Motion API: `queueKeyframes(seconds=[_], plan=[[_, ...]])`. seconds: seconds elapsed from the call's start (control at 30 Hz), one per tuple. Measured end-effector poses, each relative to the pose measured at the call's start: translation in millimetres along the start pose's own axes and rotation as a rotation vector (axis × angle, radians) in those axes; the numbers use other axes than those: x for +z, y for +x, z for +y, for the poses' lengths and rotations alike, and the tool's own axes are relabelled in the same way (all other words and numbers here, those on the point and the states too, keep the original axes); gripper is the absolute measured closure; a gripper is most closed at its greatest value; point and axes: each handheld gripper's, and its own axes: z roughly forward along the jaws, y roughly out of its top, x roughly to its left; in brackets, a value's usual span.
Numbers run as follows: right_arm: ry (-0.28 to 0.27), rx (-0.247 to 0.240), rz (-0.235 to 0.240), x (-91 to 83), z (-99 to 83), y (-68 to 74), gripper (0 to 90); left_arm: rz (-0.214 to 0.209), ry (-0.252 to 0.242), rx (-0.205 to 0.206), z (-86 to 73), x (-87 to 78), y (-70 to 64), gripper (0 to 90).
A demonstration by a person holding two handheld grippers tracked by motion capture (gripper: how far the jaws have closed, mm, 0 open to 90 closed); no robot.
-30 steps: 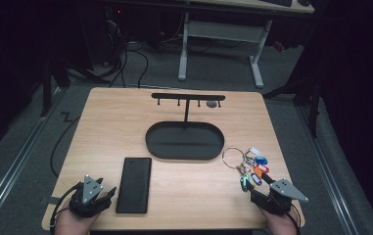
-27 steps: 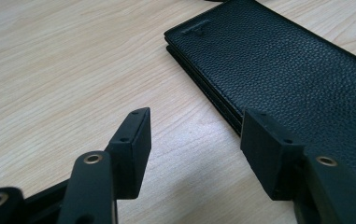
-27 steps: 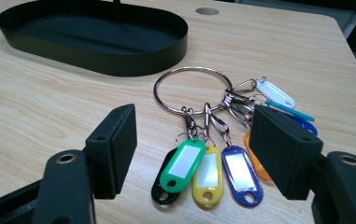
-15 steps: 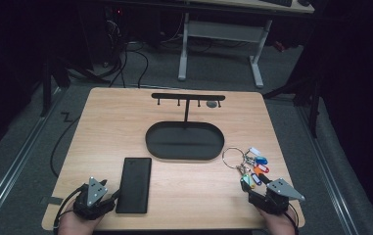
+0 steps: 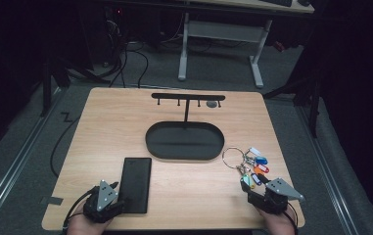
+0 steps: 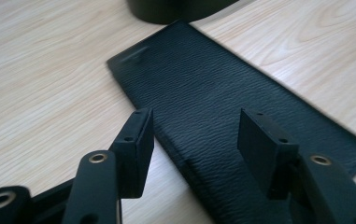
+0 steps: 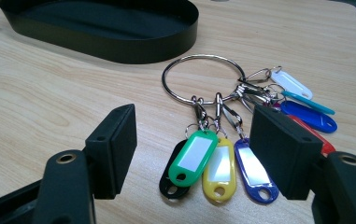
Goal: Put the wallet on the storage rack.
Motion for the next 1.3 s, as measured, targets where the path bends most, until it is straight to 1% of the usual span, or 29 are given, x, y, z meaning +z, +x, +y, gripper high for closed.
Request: queueKeyframes(seconds=[0.07, 0.17, 0.2, 0.23, 0.27, 0.3, 0.33, 0.37, 0.43, 0.47, 0.5, 0.53, 0.6, 0.63, 0.67, 0.7, 0.73, 0.8, 0.83, 0.9, 0.97, 1.0, 1.07, 1.13, 1.17, 1.2, 1.27, 1.3], plan=[[0.004, -0.001, 0.003, 0.5, 0.0, 0.4, 32.4, -0.020, -0.004, 0.006, 1.5, 1.3, -4.1, 47.3], [0.009, -0.004, 0.007, 1.6, -0.3, 0.6, 32.4, -0.031, -0.004, 0.020, 4.7, 4.6, -10.6, 48.3], [0.009, -0.004, 0.007, 1.6, -0.3, 0.6, 32.4, -0.031, -0.004, 0.020, 4.7, 4.6, -10.6, 47.6], [0.013, -0.007, 0.010, 2.6, -0.7, 0.3, 32.4, -0.036, -0.001, 0.023, 6.0, 5.9, -12.7, 47.0], [0.014, -0.007, 0.011, 3.1, -0.8, 0.2, 32.4, -0.040, 0.000, 0.029, 8.9, 9.2, -17.8, 45.9], [0.016, -0.006, 0.011, 3.4, -0.9, 0.2, 32.4, -0.040, 0.000, 0.029, 8.9, 9.2, -17.8, 45.0], [0.016, -0.006, 0.011, 3.4, -0.9, 0.2, 32.4, -0.047, 0.000, 0.028, 10.5, 10.8, -20.4, 45.0], [0.018, -0.008, 0.012, 3.8, -0.9, 0.3, 32.4, -0.061, 0.000, 0.030, 13.5, 14.3, -25.5, 43.3], [0.020, -0.011, 0.013, 4.0, -1.0, 0.4, 32.4, -0.088, 0.002, 0.026, 16.8, 18.3, -30.1, 39.8], [0.020, -0.011, 0.013, 4.1, -1.0, 0.6, 32.4, -0.088, 0.002, 0.026, 16.8, 18.3, -30.1, 38.4], [0.020, -0.011, 0.013, 4.1, -1.0, 0.6, 32.4, -0.096, 0.003, 0.022, 18.5, 20.4, -32.4, 38.4], [0.019, -0.012, 0.015, 4.2, -0.8, 0.9, 32.4, -0.089, 0.009, 0.029, 21.7, 24.7, -36.8, 35.6], [0.017, -0.014, 0.015, 4.3, -0.7, 1.0, 32.4, -0.087, 0.011, 0.029, 23.3, 27.0, -38.6, 35.5], [0.018, -0.016, 0.017, 4.8, -0.7, 1.5, 32.4, -0.078, 0.017, 0.041, 26.0, 31.9, -42.1, 35.1], [0.018, -0.016, 0.017, 4.8, -0.7, 1.5, 32.4, -0.078, 0.017, 0.041, 26.0, 31.9, -42.1, 35.1], [0.021, -0.015, 0.020, 5.3, -0.9, 2.1, 32.4, -0.055, 0.027, 0.070, 27.6, 36.6, -45.8, 35.3], [0.021, -0.015, 0.022, 5.5, -0.9, 2.2, 32.4, -0.038, 0.035, 0.089, 28.0, 39.9, -47.7, 35.7], [0.027, -0.014, 0.030, 6.0, -1.2, 2.6, 32.4, -0.024, 0.050, 0.097, 27.9, 45.0, -49.1, 36.5], [0.029, -0.015, 0.031, 6.3, -1.4, 2.8, 32.4, -0.010, 0.057, 0.103, 27.5, 46.4, -49.2, 37.0], [0.029, -0.013, 0.031, 6.4, -1.6, 2.8, 32.4, 0.006, 0.057, 0.113, 25.8, 47.6, -49.7, 39.1], [0.029, -0.009, 0.031, 6.4, -2.0, 2.4, 32.4, 0.034, 0.054, 0.135, 23.8, 47.2, -51.2, 42.7], [0.031, -0.010, 0.030, 6.5, -2.1, 2.0, 32.4, 0.034, 0.054, 0.135, 23.8, 47.2, -51.2, 43.9], [0.033, -0.006, 0.030, 6.5, -2.3, 1.8, 32.4, 0.051, 0.059, 0.145, 23.5, 46.6, -54.0, 46.7], [0.033, -0.001, 0.031, 6.3, -2.4, 2.2, 32.4, 0.067, 0.063, 0.170, 23.5, 45.9, -56.1, 52.4], [0.031, -0.002, 0.032, 6.3, -2.3, 2.3, 32.4, 0.071, 0.060, 0.174, 23.1, 45.3, -56.2, 56.0], [0.031, -0.001, 0.034, 6.2, -2.3, 2.6, 32.4, 0.067, 0.055, 0.172, 22.6, 44.4, -55.6, 58.6], [0.028, 0.010, 0.039, 5.7, -2.2, 2.8, 32.5, 0.053, 0.047, 0.151, 21.5, 42.4, -52.9, 67.2], [0.028, 0.010, 0.039, 5.7, -2.2, 2.8, 32.5, 0.053, 0.047, 0.151, 21.5, 42.4, -52.9, 69.5]])
